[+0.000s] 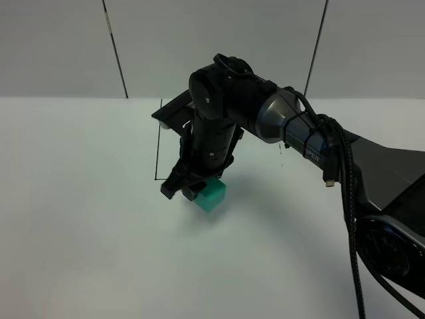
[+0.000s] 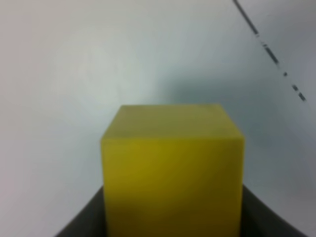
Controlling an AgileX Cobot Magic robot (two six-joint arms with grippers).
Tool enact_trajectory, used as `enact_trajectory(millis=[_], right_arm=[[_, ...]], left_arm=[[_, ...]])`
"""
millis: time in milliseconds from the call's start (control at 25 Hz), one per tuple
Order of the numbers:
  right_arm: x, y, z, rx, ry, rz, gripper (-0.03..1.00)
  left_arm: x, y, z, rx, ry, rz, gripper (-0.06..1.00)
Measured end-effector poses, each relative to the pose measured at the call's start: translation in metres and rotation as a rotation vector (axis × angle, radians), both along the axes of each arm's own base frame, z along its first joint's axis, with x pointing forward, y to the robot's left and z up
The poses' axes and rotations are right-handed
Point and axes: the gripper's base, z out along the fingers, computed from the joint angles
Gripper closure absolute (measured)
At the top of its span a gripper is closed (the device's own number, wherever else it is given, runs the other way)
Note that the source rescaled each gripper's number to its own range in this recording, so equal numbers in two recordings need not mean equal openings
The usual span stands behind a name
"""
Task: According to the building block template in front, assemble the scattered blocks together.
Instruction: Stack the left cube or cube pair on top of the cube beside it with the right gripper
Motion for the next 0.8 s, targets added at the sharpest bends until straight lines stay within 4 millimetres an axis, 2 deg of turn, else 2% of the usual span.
enact_trajectory(millis=[120,240,560,800], right_arm=[[0.000,0.000,0.002,0.035,0.041,-0.214,0.96],[0.000,0.000,0.002,0.052,0.069,-0.338,0.96],[0.004,-0.002,-0.013,0.034,0.089,-0.561,0.96],[0.005,-0.001,-0.023,0.031,0.116,-0.641,0.96]], left_arm=[[0.000,0.000,0.000,0.000,0.000,0.000,0.26],[0.000,0.000,0.000,0.000,0.000,0.000,0.26],[0.000,0.000,0.000,0.000,0.000,0.000,0.26],[0.000,0.000,0.000,0.000,0.000,0.000,0.26]])
